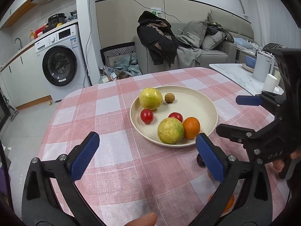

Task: Organize fruits
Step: 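Withdraw both tools from the plate toward the remaining fruits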

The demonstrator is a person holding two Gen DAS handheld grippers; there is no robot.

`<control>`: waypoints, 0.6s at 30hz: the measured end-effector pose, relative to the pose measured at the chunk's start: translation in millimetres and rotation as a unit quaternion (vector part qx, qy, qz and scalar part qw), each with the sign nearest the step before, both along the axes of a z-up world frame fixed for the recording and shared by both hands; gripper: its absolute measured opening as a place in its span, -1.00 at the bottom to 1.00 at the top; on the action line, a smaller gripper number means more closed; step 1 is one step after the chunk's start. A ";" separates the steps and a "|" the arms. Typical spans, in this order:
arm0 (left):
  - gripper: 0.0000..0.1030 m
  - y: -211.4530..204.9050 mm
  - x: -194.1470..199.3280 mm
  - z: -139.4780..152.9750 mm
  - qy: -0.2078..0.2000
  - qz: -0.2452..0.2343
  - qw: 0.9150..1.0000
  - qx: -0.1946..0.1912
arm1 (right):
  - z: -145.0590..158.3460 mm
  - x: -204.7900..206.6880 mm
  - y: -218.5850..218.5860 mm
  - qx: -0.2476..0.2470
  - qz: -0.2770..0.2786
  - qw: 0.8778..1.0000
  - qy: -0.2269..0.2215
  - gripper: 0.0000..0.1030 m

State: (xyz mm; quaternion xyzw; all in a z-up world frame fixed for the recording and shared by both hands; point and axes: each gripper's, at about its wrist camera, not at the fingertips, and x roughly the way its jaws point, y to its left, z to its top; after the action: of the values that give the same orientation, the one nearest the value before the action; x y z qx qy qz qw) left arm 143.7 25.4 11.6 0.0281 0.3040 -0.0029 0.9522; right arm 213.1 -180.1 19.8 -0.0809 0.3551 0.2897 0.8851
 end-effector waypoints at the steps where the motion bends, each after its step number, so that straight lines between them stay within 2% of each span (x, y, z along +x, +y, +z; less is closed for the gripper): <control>1: 0.98 0.5 -2.8 0.1 0.002 0.000 1.000 -0.003 | -0.9 -1.0 -0.5 -0.002 0.001 1.000 0.003 1.00; 11: 0.98 8.4 -35.3 -3.8 0.010 0.009 1.000 -0.027 | -2.7 -20.3 -6.5 -0.011 0.012 1.000 0.009 1.00; 18: 0.98 -0.2 -53.8 -5.3 0.012 -0.004 1.000 -0.029 | -2.7 -36.5 -18.3 -0.011 0.015 1.000 0.008 1.00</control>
State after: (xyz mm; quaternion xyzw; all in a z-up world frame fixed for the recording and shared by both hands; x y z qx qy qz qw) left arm 89.9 25.2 6.3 0.0016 0.3153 -0.0155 0.9489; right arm 176.6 -198.4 17.1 -0.0936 0.3643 0.2997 0.8768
